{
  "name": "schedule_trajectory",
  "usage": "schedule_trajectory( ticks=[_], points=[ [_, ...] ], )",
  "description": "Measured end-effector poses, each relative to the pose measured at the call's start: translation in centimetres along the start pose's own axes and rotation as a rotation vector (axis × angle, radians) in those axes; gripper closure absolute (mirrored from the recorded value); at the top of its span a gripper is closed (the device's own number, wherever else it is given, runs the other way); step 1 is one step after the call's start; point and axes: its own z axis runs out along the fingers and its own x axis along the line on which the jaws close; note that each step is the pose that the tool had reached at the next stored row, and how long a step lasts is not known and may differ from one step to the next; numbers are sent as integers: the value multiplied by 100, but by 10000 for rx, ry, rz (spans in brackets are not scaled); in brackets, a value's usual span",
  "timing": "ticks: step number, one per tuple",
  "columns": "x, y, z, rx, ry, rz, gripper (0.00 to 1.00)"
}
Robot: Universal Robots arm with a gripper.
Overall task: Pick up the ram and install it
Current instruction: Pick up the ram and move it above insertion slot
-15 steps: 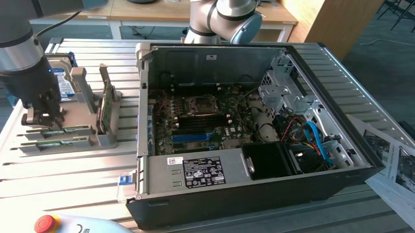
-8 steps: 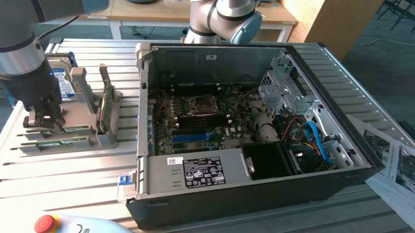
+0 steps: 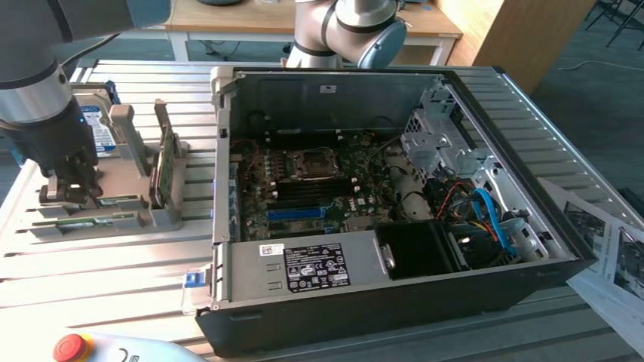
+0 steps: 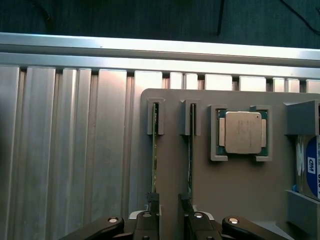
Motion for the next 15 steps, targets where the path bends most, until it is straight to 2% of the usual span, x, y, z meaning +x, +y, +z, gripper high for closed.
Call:
schedule_trajectory(
  ticks=[15],
  points=[
    [9,-20,14,0,0,-1,71]
  ],
)
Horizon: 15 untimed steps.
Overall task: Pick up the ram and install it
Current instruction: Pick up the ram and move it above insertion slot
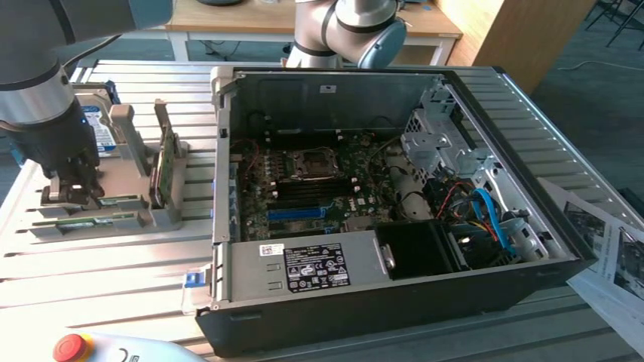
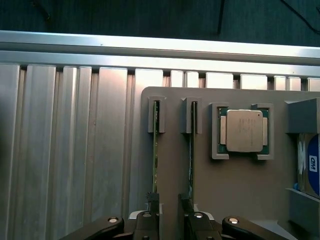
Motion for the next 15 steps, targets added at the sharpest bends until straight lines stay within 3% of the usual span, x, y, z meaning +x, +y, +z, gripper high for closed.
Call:
schedule_trajectory(
  ticks=[15],
  points=[
    [57,0,30,1,0,0,71]
  ],
)
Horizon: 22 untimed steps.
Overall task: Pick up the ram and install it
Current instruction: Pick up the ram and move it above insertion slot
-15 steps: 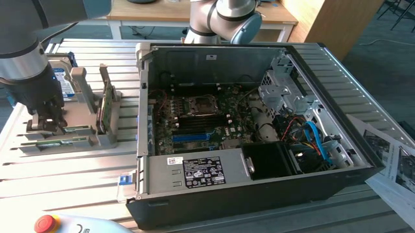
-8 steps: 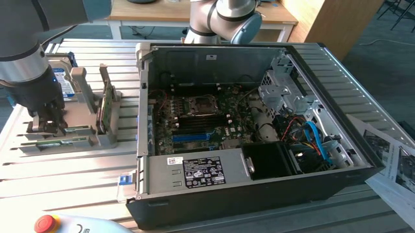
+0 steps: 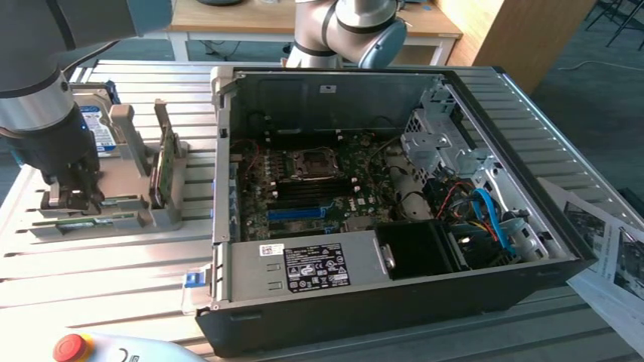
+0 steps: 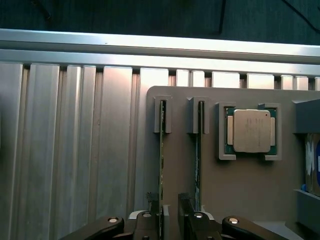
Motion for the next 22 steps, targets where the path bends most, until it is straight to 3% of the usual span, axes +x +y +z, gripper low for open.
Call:
schedule_trajectory(
  ticks=[15,22],
  points=[
    [18,-52,2,0,1,1,71],
    [20,-55,62,0,0,0,71]
  ],
)
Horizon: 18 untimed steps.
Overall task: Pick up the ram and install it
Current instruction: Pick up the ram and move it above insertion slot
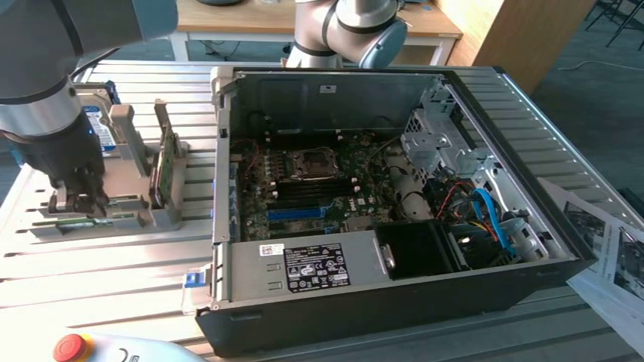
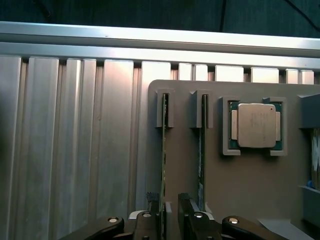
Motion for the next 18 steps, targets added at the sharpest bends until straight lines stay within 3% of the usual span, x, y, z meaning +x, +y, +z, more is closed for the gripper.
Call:
schedule_trajectory(
  ticks=[18],
  points=[
    [1,2,31,-8,18,-358,71]
  ],
)
